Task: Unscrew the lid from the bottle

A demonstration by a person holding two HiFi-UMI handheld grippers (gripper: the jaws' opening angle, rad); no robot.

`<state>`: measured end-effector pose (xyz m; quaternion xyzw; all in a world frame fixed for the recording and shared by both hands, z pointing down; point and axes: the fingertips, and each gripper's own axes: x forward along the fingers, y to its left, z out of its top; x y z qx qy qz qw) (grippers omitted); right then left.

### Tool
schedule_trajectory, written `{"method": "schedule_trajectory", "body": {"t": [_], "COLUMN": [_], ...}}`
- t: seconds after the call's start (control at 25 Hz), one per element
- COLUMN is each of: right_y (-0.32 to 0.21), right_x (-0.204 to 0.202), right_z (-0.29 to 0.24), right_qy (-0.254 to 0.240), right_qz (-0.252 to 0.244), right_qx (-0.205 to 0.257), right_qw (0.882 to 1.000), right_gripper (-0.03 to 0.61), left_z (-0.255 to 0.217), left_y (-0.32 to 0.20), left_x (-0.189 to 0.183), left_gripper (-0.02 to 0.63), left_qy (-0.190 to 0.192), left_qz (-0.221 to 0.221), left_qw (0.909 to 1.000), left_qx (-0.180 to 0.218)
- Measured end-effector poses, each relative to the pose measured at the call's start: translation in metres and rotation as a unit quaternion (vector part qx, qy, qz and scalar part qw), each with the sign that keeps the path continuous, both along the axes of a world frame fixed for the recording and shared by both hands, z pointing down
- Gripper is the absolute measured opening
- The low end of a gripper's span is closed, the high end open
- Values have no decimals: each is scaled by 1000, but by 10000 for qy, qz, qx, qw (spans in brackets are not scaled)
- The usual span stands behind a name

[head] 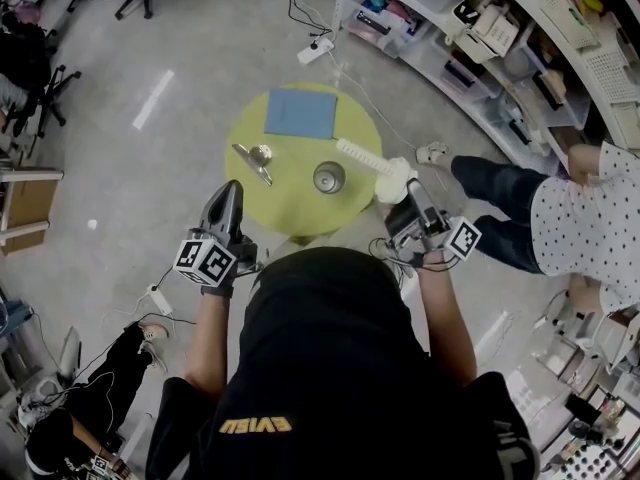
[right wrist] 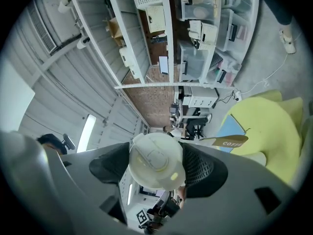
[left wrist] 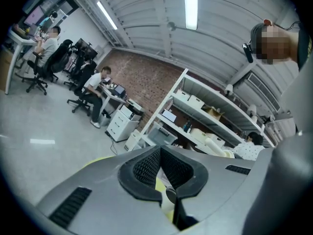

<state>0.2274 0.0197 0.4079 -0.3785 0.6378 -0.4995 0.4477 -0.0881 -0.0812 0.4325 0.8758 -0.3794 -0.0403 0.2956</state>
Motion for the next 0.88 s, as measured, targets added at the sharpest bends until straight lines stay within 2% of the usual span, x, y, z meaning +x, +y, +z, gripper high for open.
{"method": "schedule_trajectory", "body": {"t": [0.52,0.72,0.88], "right_y": [-12,-18,-17], "right_x": [-7,-19,-13], "right_z": [-6,-9,-12], "right_qy": [447,791,1032], "right_qz": [33,-13,16], "right_qx": [-9,0,-69], "right_qw": [9990,9969,9946], "right_gripper": [339,339,339], "left_z": [-16,-15,-15], "left_y": [-14,-15,-14], "left_x": [25,16,17], "left_gripper": [18,18,18], "left_qy": [-376,-451,-416], "left_qz": [-34,-95,-150], "left_qw": [9989,9986,9988], "left_qx": [271,254,227]}}
